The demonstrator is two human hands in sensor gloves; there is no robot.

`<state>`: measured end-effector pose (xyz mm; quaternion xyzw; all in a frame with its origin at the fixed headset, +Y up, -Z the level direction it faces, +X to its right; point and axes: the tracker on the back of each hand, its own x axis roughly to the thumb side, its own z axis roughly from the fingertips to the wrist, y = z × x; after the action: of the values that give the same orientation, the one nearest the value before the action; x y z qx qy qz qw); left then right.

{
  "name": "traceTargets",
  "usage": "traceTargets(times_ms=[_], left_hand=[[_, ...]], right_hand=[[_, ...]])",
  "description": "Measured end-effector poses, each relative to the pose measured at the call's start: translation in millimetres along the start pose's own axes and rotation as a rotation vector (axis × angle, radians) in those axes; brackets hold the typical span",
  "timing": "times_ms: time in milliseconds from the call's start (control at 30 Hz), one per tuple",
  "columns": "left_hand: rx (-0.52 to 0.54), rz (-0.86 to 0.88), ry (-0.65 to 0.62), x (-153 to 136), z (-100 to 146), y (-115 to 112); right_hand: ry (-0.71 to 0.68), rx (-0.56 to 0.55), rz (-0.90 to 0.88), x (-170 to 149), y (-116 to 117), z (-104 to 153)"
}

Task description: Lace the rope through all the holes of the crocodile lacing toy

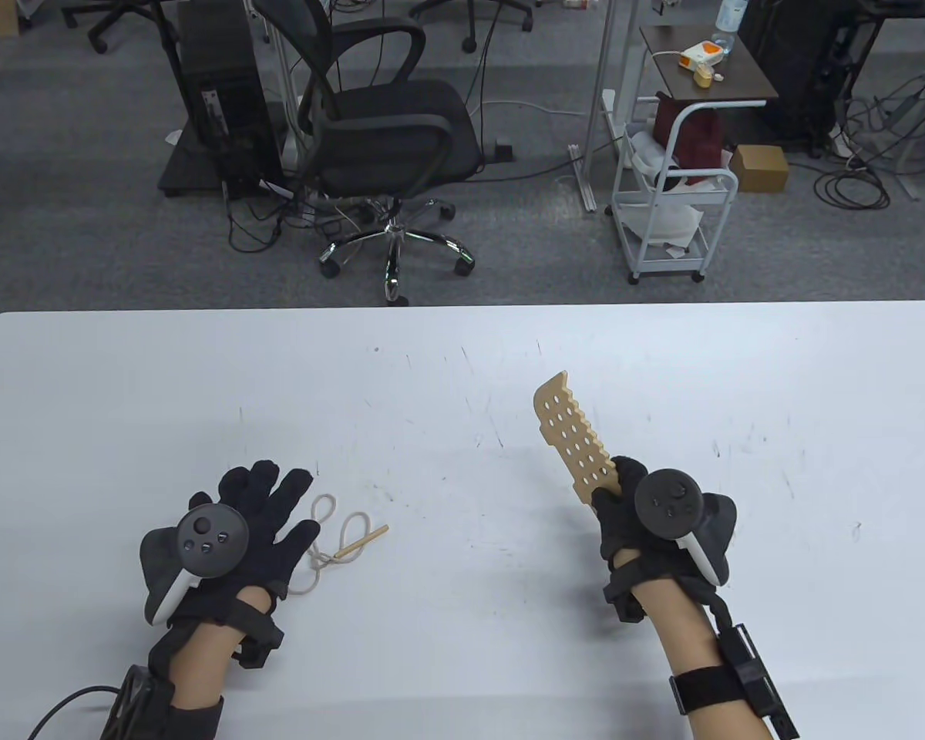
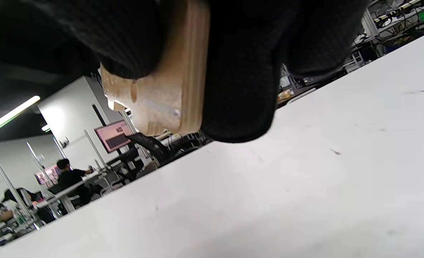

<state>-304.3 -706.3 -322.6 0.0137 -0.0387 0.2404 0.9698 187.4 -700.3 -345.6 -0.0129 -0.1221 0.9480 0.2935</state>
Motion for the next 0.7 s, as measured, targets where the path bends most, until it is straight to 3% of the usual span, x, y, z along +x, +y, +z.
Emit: traceTargets(times_ms=[333, 700], left_hand=[[-0.003, 0.007, 0.009, 0.0, 0.5, 0.1], [-0.008, 0.009, 0.026, -1.3, 0.5, -2.8]], right_hand=[[-0.108, -0.182, -0.208, 19.4, -27.0, 27.0], [-0.167, -0.243, -0.351, 14.8, -17.0, 44.7]])
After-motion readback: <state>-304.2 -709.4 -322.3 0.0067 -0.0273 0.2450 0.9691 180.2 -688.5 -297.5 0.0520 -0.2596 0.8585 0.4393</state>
